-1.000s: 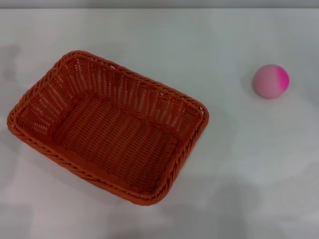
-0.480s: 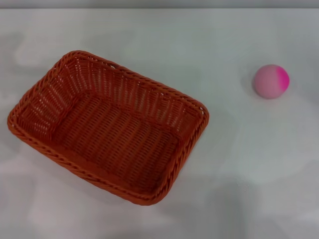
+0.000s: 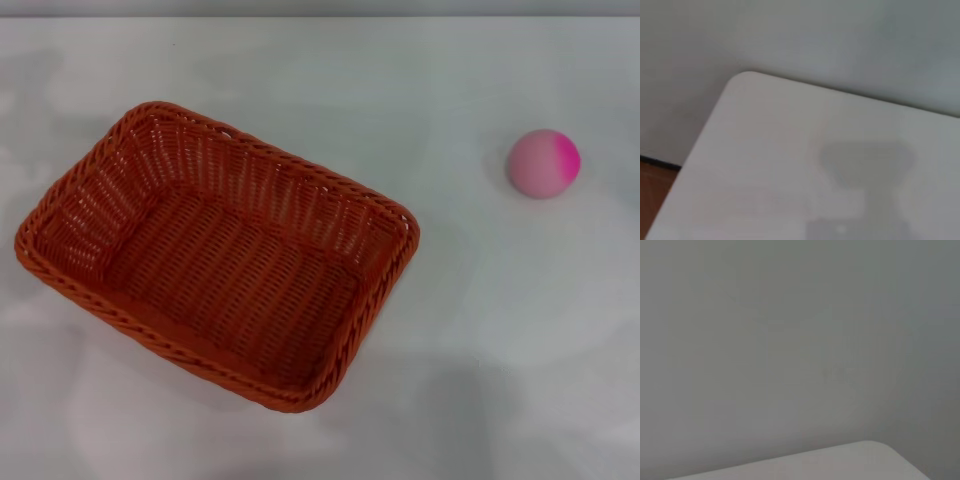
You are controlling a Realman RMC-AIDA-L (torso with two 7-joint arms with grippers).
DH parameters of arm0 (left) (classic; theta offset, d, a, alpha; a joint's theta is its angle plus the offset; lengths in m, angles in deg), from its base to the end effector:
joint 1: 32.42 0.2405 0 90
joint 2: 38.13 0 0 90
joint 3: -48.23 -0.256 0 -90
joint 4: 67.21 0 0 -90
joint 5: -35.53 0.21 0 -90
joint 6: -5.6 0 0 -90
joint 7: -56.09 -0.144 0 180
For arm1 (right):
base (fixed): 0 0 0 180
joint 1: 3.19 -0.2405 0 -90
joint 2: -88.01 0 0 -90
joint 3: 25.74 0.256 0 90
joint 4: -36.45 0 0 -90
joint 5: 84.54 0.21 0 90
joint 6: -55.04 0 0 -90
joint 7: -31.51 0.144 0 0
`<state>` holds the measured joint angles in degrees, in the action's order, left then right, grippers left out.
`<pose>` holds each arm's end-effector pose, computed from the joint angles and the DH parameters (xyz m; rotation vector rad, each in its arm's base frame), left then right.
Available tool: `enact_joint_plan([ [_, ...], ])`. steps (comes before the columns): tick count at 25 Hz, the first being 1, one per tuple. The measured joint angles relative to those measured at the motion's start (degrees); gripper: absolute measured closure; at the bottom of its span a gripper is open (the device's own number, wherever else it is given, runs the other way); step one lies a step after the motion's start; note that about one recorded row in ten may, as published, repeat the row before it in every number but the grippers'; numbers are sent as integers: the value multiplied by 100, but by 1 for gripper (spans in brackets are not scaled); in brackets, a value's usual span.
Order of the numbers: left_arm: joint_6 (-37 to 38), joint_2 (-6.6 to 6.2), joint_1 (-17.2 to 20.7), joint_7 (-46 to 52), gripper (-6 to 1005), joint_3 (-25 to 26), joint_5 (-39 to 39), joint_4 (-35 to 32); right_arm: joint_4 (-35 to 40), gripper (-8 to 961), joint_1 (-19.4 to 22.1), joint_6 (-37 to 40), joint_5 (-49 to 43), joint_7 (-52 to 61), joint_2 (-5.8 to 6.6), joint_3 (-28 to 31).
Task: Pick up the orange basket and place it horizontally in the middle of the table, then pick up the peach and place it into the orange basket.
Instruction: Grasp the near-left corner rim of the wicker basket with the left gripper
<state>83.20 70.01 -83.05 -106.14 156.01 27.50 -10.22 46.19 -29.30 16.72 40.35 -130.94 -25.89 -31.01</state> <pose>-0.2102 0.4551 0.1024 -1.5088 -1.4945 0.2973 0.4636 0.3192 0.1007 -1.1246 0.9456 0.2787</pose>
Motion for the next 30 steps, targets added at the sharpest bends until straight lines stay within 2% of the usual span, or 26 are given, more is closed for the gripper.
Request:
enact_joint_plan([
  [7,131,34,-323,-1,121,-130,-187,-27,1,96,2,6,0,3,16,0],
  [14,262,6,-660,-2,121,-619,-631,-46,2,96,36,42,5,12,15,0],
  [21,308,68,-847,-1,122,-1095,-1125,-63,0,96,39,53,9,13,-18,0],
  [24,308,129,-927,-1,126,-1344,-1359,-64,-24,96,29,72,9,12,-17,0],
  [30,417,283,-955,-1,134,-1395,-1384,9,-20,96,8,203,9,12,7,0],
])
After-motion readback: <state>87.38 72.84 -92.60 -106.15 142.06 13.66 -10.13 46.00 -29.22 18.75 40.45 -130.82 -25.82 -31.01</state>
